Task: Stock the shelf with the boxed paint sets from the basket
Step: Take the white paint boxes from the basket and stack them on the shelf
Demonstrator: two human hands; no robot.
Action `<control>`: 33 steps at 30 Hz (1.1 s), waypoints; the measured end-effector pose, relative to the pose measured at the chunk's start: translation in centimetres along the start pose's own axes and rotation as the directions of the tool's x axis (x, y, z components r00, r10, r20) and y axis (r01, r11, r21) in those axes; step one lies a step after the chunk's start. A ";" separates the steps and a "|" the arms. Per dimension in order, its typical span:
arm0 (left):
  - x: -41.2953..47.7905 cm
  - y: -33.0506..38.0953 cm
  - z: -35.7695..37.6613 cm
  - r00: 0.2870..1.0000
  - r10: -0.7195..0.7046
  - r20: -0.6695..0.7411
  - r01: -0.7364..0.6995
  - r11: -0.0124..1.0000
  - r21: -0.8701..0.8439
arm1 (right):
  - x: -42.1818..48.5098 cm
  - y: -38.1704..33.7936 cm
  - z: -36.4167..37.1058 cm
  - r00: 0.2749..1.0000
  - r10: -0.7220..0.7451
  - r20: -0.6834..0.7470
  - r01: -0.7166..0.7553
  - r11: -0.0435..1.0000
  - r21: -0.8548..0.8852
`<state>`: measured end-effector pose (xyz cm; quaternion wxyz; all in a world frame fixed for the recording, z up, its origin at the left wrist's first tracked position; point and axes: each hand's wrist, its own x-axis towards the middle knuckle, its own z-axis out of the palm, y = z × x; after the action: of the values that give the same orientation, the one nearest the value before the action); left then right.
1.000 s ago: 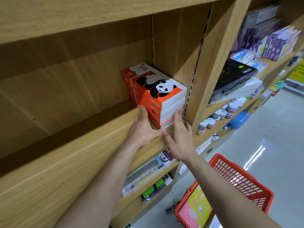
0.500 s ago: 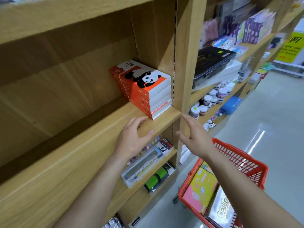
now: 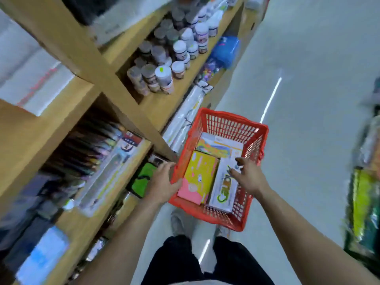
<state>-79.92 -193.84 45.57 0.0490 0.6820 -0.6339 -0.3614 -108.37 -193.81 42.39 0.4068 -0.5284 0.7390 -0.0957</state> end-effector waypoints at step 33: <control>17.0 -6.2 21.6 0.912 0.221 0.345 -0.263 0.962 0.079 | 7.6 8.3 19.2 0.778 0.628 -0.031 -0.519 0.669 0.532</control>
<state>-87.85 -199.54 19.13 -0.0565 0.5290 -0.7337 -0.4226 -101.57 -191.29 21.38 0.4562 -0.1316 0.8562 -0.2037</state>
